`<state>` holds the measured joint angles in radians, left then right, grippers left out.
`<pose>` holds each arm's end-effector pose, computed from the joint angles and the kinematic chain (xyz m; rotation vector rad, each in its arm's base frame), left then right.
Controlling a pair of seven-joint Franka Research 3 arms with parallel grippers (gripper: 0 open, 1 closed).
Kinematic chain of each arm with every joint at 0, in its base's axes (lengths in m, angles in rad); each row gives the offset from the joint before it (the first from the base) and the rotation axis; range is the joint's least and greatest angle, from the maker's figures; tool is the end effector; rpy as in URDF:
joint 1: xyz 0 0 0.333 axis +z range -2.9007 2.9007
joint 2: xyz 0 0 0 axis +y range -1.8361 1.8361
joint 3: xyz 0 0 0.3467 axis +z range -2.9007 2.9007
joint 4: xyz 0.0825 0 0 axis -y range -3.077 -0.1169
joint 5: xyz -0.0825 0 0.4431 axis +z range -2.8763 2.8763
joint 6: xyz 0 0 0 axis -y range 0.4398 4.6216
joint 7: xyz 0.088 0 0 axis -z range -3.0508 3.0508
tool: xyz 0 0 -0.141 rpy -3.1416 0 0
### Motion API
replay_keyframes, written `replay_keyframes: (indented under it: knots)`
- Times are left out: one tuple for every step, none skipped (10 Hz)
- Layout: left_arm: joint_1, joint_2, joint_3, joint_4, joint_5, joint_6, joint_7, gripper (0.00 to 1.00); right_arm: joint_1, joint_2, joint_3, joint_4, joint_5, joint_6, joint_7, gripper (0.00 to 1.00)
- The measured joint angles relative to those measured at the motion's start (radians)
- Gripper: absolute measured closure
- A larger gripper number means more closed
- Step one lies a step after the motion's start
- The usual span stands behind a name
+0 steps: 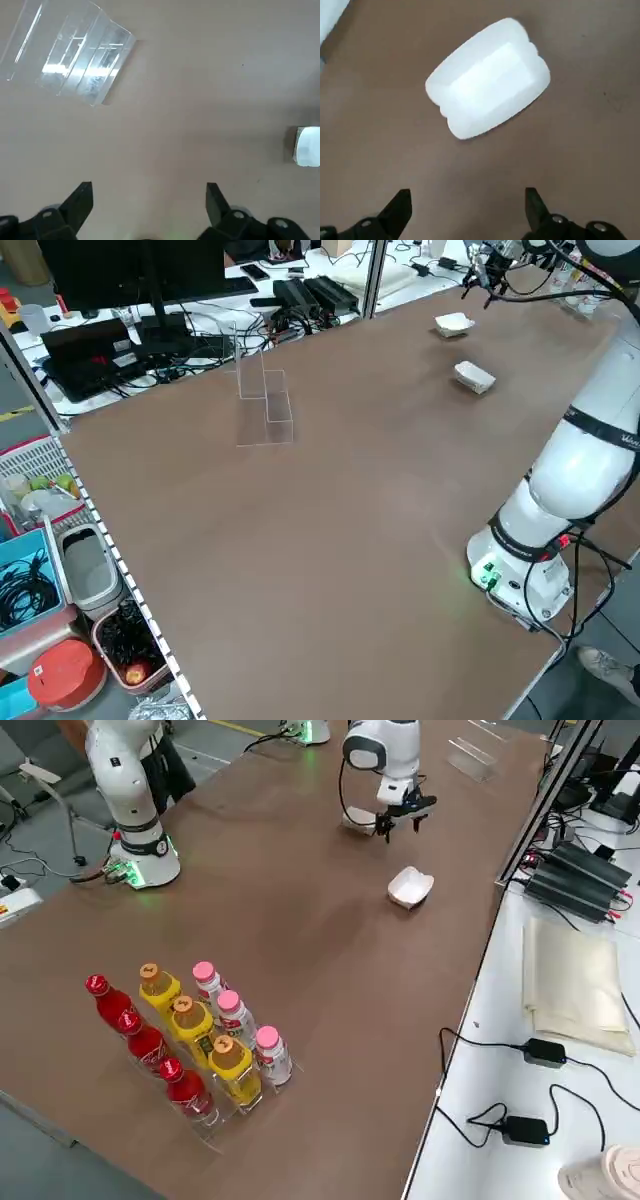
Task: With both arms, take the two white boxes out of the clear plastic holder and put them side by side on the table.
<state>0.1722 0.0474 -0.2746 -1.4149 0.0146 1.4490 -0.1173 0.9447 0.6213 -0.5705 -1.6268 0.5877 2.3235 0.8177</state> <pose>0.6134 -0.0564 0.6643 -3.1385 -0.0264 0.0177 0.6895 0.3536 0.2811 -2.7309 0.9848 -0.1140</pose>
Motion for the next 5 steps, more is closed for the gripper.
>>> replay_keyframes:
  knots:
    - [0.004,0.0,0.002,0.0,0.0,0.0,0.003,0.0,0.015,0.0,0.005,-0.003,0.0,-0.004,-0.079,0.0]
    - [0.006,0.0,0.002,0.0,0.0,0.0,0.004,0.0,0.037,0.0,0.007,-0.011,0.0,-0.004,-0.152,0.0]
    - [0.006,0.0,0.002,0.0,0.0,0.0,0.004,0.0,0.062,0.001,0.01,-0.021,0.0,0.0,-0.209,0.0]
    - [0.006,0.0,0.002,0.0,0.0,0.0,0.005,0.0,0.086,0.002,0.011,-0.024,-0.001,0.003,-0.251,0.0]
    - [0.006,0.0,0.002,0.0,0.0,0.0,0.006,0.0,0.107,0.003,0.012,-0.027,-0.001,0.006,-0.288,0.0]
